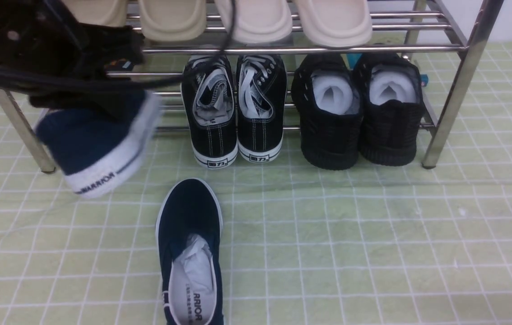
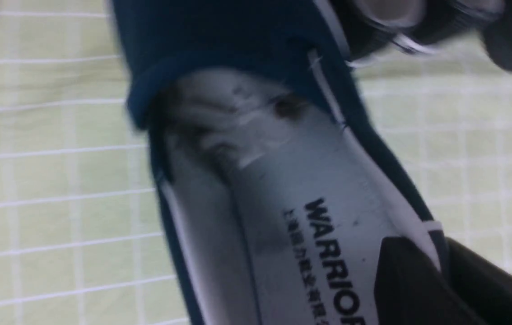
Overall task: Take the shoes off the shelf with your hand from the green coffee tablecloth.
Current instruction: 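Set the held shoe down on the floor in front of the rack with the left gripper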
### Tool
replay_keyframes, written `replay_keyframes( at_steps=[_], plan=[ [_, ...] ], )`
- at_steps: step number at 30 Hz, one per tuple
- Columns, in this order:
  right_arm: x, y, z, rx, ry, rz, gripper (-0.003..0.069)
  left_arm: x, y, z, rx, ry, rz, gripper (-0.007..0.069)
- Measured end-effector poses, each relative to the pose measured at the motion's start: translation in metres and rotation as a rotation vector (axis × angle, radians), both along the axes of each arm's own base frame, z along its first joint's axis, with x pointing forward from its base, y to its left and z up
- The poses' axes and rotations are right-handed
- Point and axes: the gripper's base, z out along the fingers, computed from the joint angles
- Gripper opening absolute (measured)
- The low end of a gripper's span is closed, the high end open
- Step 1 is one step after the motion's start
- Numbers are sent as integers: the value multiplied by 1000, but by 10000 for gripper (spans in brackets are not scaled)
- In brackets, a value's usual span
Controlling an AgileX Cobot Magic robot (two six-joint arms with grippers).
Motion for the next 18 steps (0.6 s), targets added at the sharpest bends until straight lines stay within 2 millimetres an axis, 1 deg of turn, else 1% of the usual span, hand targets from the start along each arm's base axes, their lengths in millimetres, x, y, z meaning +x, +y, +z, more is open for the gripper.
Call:
replay_keyframes(
  at_steps=[3, 5, 7, 8, 9, 11, 12, 14, 18],
  plan=[
    [0, 0, 0, 0, 0, 0, 239, -14, -28, 0, 9, -4, -113, 48],
    [0, 0, 0, 0, 0, 0, 239, -25, -45, 0, 14, -4, -156, 48],
    [0, 0, 0, 0, 0, 0, 239, -30, -52, 0, 18, -5, -167, 48],
    [0, 0, 0, 0, 0, 0, 239, -38, -62, 0, 30, -12, -175, 48],
    [0, 0, 0, 0, 0, 0, 239, -40, -65, 0, 29, -12, -178, 48],
    [0, 0, 0, 0, 0, 0, 239, -50, -78, -1, 56, -32, -179, 48],
    [0, 0, 0, 0, 0, 0, 239, -52, -81, -2, 66, -38, -178, 48],
    [0, 0, 0, 0, 0, 0, 239, -58, -93, -6, 82, -41, -180, 48],
    [0, 0, 0, 0, 0, 0, 239, -64, -112, -25, 115, -9, -167, 48]
  ],
)
